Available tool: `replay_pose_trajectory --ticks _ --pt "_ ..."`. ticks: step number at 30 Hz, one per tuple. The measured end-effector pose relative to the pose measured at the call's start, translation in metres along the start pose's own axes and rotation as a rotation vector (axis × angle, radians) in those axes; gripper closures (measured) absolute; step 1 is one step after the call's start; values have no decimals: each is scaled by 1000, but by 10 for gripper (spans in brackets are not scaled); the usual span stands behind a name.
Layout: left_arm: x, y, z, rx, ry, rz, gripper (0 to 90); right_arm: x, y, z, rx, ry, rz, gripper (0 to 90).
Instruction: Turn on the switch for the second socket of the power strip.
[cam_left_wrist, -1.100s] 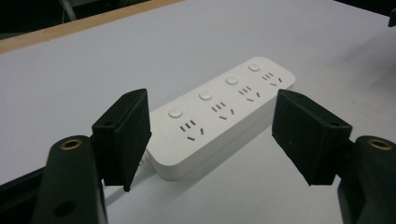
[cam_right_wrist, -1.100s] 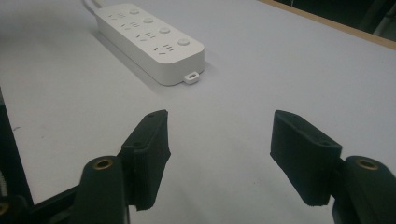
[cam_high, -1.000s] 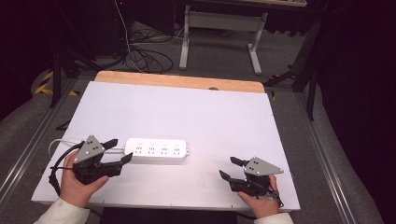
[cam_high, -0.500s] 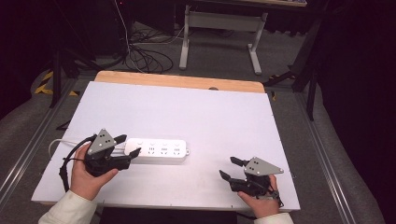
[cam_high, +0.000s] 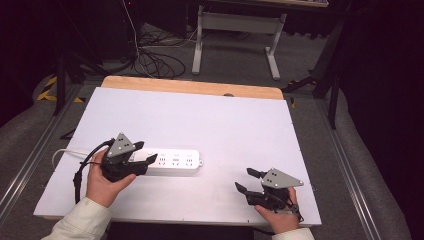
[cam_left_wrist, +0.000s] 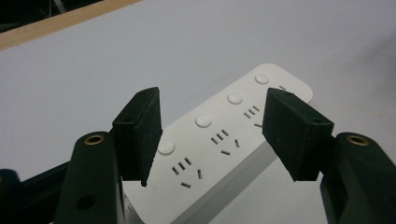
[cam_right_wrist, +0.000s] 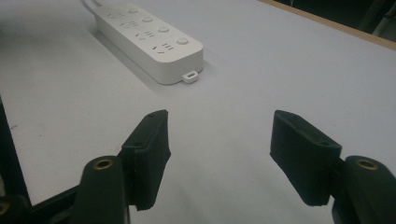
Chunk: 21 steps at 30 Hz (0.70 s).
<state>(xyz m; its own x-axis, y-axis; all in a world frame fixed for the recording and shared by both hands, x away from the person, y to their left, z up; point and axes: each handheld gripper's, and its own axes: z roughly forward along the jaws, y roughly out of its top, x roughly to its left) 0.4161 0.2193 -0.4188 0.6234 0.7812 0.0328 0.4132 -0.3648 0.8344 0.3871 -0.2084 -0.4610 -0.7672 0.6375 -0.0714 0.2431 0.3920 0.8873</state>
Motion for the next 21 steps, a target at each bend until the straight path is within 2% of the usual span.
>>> replay_pose_trajectory --ticks 8,12,16,18,21 --pt "-1 4 14 36 -18 11 418 -1 0 0 1 -2 0 384" --pt "-1 3 19 52 -14 11 427 -1 0 -1 3 0 1 386" --pt "1 4 21 49 -9 4 444 -1 0 0 4 1 -3 386" --pt "4 4 21 52 -22 -6 475 -1 0 0 4 2 -1 387" --pt "7 4 21 43 -58 -46 588 -1 -1 0 5 1 0 388"
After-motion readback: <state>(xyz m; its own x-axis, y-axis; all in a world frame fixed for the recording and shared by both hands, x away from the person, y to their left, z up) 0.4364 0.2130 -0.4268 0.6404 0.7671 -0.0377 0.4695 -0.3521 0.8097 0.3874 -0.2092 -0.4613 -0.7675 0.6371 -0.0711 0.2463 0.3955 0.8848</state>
